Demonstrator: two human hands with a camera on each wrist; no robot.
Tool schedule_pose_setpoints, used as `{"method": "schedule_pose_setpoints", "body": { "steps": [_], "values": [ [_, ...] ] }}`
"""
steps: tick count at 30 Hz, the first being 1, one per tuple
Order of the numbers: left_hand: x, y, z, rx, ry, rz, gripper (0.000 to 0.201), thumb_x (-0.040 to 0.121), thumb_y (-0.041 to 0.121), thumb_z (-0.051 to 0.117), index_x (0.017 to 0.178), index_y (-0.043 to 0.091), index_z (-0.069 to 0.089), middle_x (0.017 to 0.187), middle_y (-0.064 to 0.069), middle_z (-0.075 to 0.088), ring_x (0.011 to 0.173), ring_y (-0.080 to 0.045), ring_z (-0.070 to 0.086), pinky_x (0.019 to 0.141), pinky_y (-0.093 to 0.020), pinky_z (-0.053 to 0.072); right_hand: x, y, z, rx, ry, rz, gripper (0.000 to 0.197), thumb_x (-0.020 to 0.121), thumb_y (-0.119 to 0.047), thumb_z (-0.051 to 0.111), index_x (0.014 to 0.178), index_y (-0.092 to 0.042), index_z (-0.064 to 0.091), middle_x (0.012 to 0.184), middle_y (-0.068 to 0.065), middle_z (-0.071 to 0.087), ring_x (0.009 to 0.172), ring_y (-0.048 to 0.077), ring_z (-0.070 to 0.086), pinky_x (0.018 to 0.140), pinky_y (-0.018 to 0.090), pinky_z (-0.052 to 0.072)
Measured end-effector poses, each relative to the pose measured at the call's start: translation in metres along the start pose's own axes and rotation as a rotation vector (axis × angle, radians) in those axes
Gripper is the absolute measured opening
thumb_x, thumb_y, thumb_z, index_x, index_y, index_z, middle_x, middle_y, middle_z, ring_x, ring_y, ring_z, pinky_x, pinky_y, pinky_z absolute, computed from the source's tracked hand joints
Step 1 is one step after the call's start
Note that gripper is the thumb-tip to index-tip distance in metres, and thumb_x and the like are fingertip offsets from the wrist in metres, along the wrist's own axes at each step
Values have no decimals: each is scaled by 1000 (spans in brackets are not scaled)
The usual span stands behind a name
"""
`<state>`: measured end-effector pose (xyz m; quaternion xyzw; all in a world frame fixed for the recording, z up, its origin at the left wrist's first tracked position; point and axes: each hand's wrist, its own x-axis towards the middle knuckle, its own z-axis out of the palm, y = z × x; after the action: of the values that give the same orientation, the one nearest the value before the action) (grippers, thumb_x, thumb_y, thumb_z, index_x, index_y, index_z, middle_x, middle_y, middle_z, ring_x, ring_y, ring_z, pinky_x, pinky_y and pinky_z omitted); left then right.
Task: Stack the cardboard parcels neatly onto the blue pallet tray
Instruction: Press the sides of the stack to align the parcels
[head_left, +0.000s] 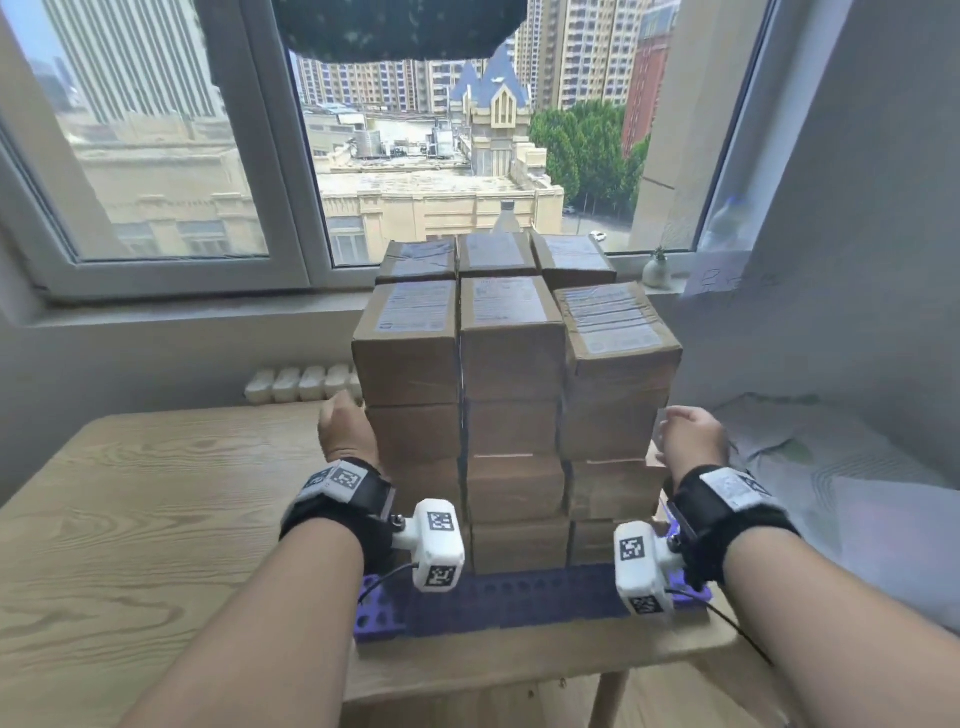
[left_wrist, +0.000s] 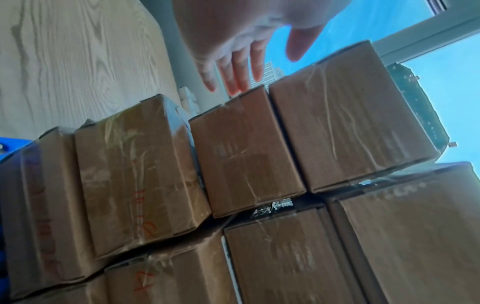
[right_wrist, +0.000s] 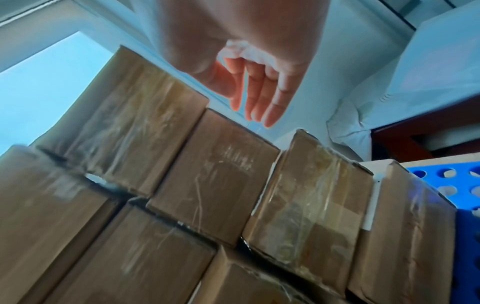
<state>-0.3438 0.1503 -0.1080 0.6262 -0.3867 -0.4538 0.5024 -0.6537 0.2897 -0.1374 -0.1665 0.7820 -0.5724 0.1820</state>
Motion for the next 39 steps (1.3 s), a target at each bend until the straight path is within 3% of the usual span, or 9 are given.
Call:
{"method": "schedule_pose_setpoints", "body": {
  "steps": [2, 5, 8, 11, 15, 25, 31, 34, 39],
  "values": [
    [1, -4, 3, 115, -85, 16, 33, 99, 8, 39, 117, -6, 63, 126, -25, 59, 111, -37, 53, 90, -37, 40, -25, -20, 5, -126, -86, -52, 34, 79, -10, 48, 109, -11, 65, 94, 8, 60, 91, 27, 57, 79, 31, 41],
    [-3, -8, 4, 147, -202, 18, 21, 82, -9, 44, 81, 3, 62, 78, -18, 61, 80, -28, 50, 67, -35, 42, -31, -18, 10, -200, -147, -107, 33, 86, 7, 45, 112, -6, 60, 105, 16, 63, 105, 33, 59, 81, 30, 37],
    [-4, -9, 0, 180, -287, 40, 28, 75, -16, 43, 85, 5, 58, 61, -5, 48, 64, -23, 43, 52, -27, 32, -16, -7, 8, -215, -206, -154, 34, 84, 13, 45, 106, -9, 60, 104, 18, 63, 102, 31, 59, 83, 32, 40],
    [-7, -7, -3, 211, -327, 64, 28, 76, -18, 43, 85, 6, 56, 60, -4, 47, 61, -21, 43, 50, -26, 32, -14, -9, 6, -283, -235, -149, 21, 86, 8, 52, 101, -5, 61, 97, 12, 60, 93, 20, 53, 80, 28, 37],
    [-6, -10, -3, 239, -309, 77, 28, 78, -15, 43, 91, 5, 57, 66, -4, 50, 71, -21, 47, 58, -26, 35, -11, -16, 10, -301, -230, -151, 13, 86, 6, 50, 90, -6, 55, 88, 12, 56, 89, 20, 50, 75, 27, 34],
    [-2, -14, -6, 210, -244, 67, 22, 78, -13, 48, 73, 8, 54, 62, -5, 50, 53, -20, 43, 34, -18, 34, -3, -12, 7, -276, -239, -161, 6, 86, -10, 56, 88, -9, 61, 84, 11, 59, 80, 24, 53, 73, 29, 38],
    [-2, -18, -8, 183, -243, 75, 26, 74, -14, 49, 66, 10, 55, 60, -4, 51, 59, -24, 46, 45, -21, 36, -9, -12, 0, -220, -234, -142, 6, 84, -13, 56, 85, -13, 62, 83, 9, 60, 81, 23, 52, 74, 30, 39],
    [-3, -19, -9, 170, -254, 83, 26, 72, -15, 51, 67, 10, 58, 61, -3, 54, 67, -24, 49, 59, -29, 39, -9, -11, -1, -170, -227, -117, 23, 65, -30, 56, 79, -14, 64, 78, 5, 63, 77, 23, 53, 76, 36, 44],
    [-9, -20, -14, 165, -266, 80, 26, 70, -14, 51, 67, 11, 57, 60, -4, 54, 61, -24, 49, 52, -26, 39, -1, 2, -6, -136, -251, -113, 51, 40, -47, 48, 77, -17, 68, 74, 0, 65, 74, 25, 56, 80, 45, 51]
  ]
}}
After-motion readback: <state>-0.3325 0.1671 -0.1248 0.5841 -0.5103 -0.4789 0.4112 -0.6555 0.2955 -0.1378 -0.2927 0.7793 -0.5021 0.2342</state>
